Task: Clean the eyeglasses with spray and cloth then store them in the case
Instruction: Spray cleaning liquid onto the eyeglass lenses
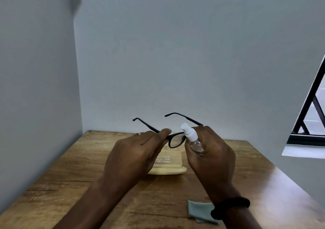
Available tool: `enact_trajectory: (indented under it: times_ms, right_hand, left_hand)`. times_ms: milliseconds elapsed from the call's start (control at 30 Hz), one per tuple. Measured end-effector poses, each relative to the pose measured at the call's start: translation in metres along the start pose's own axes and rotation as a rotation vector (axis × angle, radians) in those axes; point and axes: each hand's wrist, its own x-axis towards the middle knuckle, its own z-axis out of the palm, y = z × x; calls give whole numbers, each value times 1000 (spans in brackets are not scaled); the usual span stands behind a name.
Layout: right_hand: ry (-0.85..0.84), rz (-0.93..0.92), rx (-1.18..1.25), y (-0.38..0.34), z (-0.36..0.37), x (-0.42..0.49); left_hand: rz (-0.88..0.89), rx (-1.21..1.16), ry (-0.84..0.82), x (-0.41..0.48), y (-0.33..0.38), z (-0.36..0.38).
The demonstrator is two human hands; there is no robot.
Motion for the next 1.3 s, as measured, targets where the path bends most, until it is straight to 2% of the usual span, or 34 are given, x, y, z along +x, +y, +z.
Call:
enact_trajectory:
  times_ms: [100, 200, 233, 367, 533, 667, 833, 1133, 1300]
  right_hand:
    - [86, 90, 178, 10, -5, 7]
    - [116, 218, 475, 14, -11, 13]
    - [118, 262, 552, 11, -13, 14]
    - [29, 343, 774, -4, -10, 10]
    - [-120, 379, 1029, -24, -5, 1]
    - [-189, 408, 1103, -28, -3, -1]
    - [-233, 442, 1155, -30, -4, -1]
    - [-300, 572, 1268, -31, -5, 0]
    - [-280, 656, 1273, -27, -2, -1]
  left_hand:
    - [-82, -110, 11, 2, 5, -5]
    - [-327, -363, 82, 0, 11, -5]
    - [-405, -438, 56, -1, 13, -2]
    - [-725, -661, -193, -9, 14, 19]
    - [-1159, -1274, -124, -6, 10, 25]
    - [-1143, -1451, -144, -5, 8, 27]
    - [-1130, -1491, -134, -7, 1, 29]
    - [-1094, -1456, -86, -8, -3, 30]
    - [-1103, -1288, 3, -2, -5, 23]
